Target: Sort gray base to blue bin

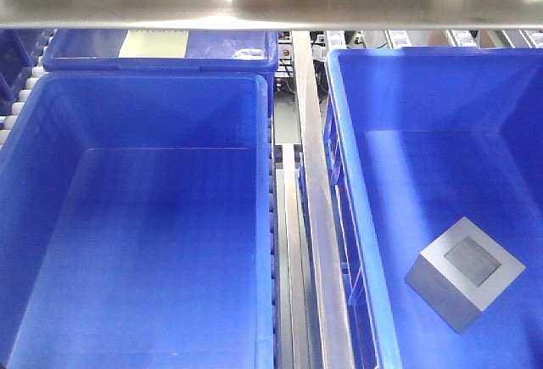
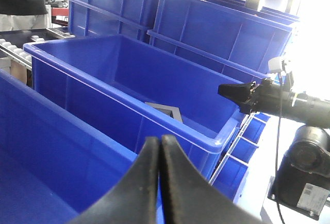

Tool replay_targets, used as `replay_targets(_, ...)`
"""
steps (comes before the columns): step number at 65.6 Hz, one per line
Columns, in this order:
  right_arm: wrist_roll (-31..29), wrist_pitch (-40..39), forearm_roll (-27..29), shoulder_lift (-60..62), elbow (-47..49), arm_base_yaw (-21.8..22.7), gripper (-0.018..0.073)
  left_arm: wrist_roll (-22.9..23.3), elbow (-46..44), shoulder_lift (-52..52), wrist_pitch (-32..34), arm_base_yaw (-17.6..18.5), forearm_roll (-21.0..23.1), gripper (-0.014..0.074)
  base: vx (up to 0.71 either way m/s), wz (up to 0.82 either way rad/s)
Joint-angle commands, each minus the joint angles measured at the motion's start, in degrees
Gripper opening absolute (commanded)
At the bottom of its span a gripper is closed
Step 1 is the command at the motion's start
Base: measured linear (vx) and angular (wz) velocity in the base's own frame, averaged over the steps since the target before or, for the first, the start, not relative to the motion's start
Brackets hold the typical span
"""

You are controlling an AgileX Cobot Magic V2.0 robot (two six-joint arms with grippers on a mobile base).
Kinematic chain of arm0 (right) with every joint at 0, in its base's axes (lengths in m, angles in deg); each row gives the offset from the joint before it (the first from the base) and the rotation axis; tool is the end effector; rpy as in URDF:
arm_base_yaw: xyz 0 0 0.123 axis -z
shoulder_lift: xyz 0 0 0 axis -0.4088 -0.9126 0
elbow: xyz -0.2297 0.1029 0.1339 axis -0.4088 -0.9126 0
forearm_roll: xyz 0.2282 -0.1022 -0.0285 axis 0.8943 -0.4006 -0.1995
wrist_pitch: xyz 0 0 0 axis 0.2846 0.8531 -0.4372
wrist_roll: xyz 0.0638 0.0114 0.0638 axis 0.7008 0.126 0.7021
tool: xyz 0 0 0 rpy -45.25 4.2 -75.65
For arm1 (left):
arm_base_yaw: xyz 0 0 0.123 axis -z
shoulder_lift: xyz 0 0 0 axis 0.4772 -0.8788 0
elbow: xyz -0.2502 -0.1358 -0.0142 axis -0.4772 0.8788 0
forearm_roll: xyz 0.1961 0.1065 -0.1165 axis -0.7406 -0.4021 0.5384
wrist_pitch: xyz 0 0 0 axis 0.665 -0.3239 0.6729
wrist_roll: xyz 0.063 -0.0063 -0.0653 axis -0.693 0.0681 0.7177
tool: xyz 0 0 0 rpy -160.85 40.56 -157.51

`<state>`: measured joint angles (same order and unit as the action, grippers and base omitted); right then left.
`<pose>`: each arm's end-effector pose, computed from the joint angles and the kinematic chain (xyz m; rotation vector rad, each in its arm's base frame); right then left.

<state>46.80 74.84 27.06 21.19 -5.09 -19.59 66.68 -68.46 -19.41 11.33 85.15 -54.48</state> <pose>0.0553 -0.0042 0.1890 0.0817 1.6755 -0.0432 0.0292 -0.0430 0.2940 0.6412 1.5454 -0.9039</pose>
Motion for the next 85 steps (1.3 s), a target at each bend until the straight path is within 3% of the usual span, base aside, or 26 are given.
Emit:
replay_targets(1,-0.6,-2.3,-0.3,-0.2,-0.3,0.0,-0.0005,0.3,-1.4,-0.5,3.9,0.3,0.1,-0.0006,0.0,0.0)
replay_targets(35,-0.6,-2.3,-0.3,-0.2,-0.3,0.0,-0.0005,-0.5,-1.4,-0.5,3.8,0.3,0.1,-0.0006,0.0,0.0)
replay_targets(52,-0.6,-2.3,-0.3,-0.2,-0.3,0.0,-0.0005,-12.6,-1.4,-0.5,3.8,0.3,7.9,-0.0006,0.0,0.0)
replay_targets(71,-0.6,-2.3,-0.3,-0.2,-0.3,0.0,-0.0005,-12.9,-1.4,-0.5,4.7,0.2,8.6,-0.0006,0.0,0.0)
replay_targets(78,-0.6,-2.3,-0.3,-0.2,-0.3,0.0,-0.0005,-12.9,-1.4,0.1,4.4,-2.3,8.6,-0.0006,0.0,0.0)
replay_targets(85,-0.6,-2.3,-0.3,-0.2,-0.3,0.0,-0.0005,-14.2,-1.4,1.5,1.9,-9.2,7.8,-0.0006,0.0,0.0)
